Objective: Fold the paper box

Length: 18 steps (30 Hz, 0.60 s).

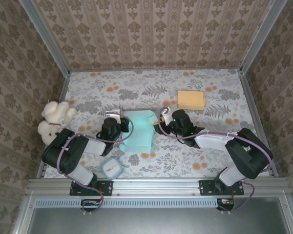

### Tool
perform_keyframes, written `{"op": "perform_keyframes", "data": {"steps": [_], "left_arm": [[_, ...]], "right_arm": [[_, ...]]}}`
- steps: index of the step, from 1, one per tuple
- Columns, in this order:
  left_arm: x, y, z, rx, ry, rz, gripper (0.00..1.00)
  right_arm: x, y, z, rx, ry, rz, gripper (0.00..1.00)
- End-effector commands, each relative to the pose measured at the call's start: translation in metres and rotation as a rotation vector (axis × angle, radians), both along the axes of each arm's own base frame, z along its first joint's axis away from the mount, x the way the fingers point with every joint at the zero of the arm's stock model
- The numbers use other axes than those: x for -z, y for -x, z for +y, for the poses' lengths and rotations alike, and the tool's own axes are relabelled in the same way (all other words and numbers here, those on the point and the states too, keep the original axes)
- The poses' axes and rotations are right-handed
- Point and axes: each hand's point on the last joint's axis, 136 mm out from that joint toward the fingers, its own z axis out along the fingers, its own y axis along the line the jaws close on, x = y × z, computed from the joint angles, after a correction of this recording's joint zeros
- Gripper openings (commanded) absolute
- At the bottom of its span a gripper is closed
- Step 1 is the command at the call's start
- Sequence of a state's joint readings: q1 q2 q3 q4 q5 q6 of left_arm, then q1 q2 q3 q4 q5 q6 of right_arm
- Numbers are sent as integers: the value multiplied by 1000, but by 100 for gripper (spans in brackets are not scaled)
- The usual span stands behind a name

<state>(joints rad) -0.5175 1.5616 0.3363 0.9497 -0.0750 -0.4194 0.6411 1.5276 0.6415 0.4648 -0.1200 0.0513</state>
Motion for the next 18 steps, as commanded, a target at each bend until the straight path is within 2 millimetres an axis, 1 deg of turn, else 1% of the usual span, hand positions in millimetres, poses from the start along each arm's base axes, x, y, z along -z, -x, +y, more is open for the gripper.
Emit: {"op": "perform_keyframes", "data": {"steps": [1,3,9,10,12,16,18], "left_arm": [[-10,-3,-11,24,45,-27,0],[-11,-3,-14,31,48,-29,0],[-11,-1,-19,47,42,-34,0],[-12,0,-19,48,42,-35,0],[-11,0,-21,52,39,-36,0],[-12,1,-22,55,36,-39,0],[-12,1,-23,57,35,-41,0]], "right_arm": [[-11,-3,18,-52,-29,-23,46],[-9,-4,22,-57,-27,-21,46],[-4,-12,26,-22,0,-33,39],[-4,-14,26,-12,7,-40,38],[-2,-18,26,16,32,-52,35],[3,-27,21,93,89,-82,34],[4,-30,20,110,90,-85,33]]}}
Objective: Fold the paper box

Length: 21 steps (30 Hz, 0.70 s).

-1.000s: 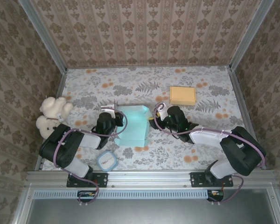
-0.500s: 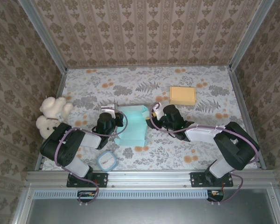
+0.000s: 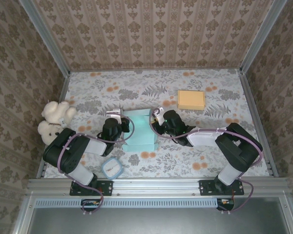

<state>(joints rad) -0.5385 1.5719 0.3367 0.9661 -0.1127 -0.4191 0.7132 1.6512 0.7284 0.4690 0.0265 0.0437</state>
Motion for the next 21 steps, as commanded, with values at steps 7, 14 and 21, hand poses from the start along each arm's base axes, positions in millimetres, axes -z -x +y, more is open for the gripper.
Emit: {"op": "perform_keyframes", "data": {"steps": [7,14,21], "left_arm": [[-10,-2,-20,46,37,-16,0],[-7,-2,-24,28,36,0,0],[-4,5,-34,-13,-13,51,0]], "right_arm": [[-8,-3,26,-57,-55,-41,32],[-13,-13,29,4,-78,-71,32],[-12,-44,13,204,-53,-145,32]]}}
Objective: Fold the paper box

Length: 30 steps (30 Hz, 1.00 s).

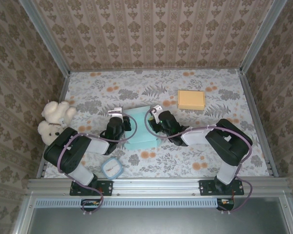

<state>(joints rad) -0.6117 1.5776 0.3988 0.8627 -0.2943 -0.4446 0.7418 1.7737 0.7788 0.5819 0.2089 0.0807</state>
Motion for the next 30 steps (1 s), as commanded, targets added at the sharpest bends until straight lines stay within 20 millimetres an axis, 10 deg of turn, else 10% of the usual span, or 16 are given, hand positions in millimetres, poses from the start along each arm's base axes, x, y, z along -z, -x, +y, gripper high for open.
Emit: {"op": "perform_keyframes", "data": {"steps": [1,10,22,26,30], "left_arm": [[-5,12,-34,88,50,45,0],[-2,17,-18,-37,17,130,0],[-16,27,36,-371,-61,132,0],[-20,27,35,-376,-49,130,0],[-22,26,32,-385,-31,141,0]], "right_arm": [[-19,-19,9,75,-59,-88,32],[-13,-37,-15,233,17,-152,22],[5,-53,-128,753,119,-105,21],[11,-56,-122,716,72,-75,22],[10,-55,-70,432,-108,-46,27]]}}
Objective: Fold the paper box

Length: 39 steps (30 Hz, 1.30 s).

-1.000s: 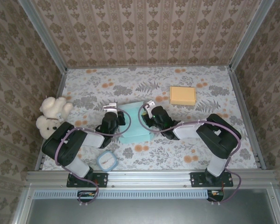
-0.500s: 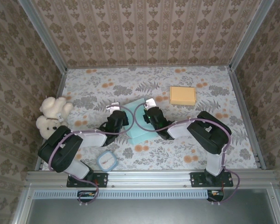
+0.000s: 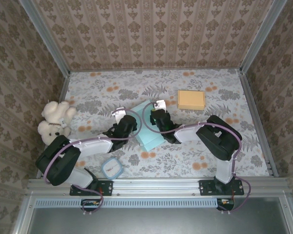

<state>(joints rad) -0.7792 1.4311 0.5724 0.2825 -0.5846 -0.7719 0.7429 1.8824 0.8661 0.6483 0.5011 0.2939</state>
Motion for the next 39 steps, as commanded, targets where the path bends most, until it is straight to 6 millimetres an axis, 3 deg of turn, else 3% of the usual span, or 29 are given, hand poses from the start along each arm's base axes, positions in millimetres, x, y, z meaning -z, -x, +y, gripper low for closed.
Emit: {"op": "perform_keyframes", "data": {"steps": [1,6,17,32,39], "left_arm": [[-8,1,33,-150,-55,-6,0],[-9,2,32,-144,-60,8,0],[-5,2,25,-109,-55,19,0],[-2,0,5,-24,-49,41,0],[-2,0,5,-22,-54,39,0]], "right_arm": [[15,-12,-35,22,-20,15,28],[7,-3,-4,-181,-71,-8,37],[-5,-5,19,-305,-80,-23,45],[-15,-5,26,-289,1,-27,53],[-21,-8,10,-197,17,-43,54]]}}
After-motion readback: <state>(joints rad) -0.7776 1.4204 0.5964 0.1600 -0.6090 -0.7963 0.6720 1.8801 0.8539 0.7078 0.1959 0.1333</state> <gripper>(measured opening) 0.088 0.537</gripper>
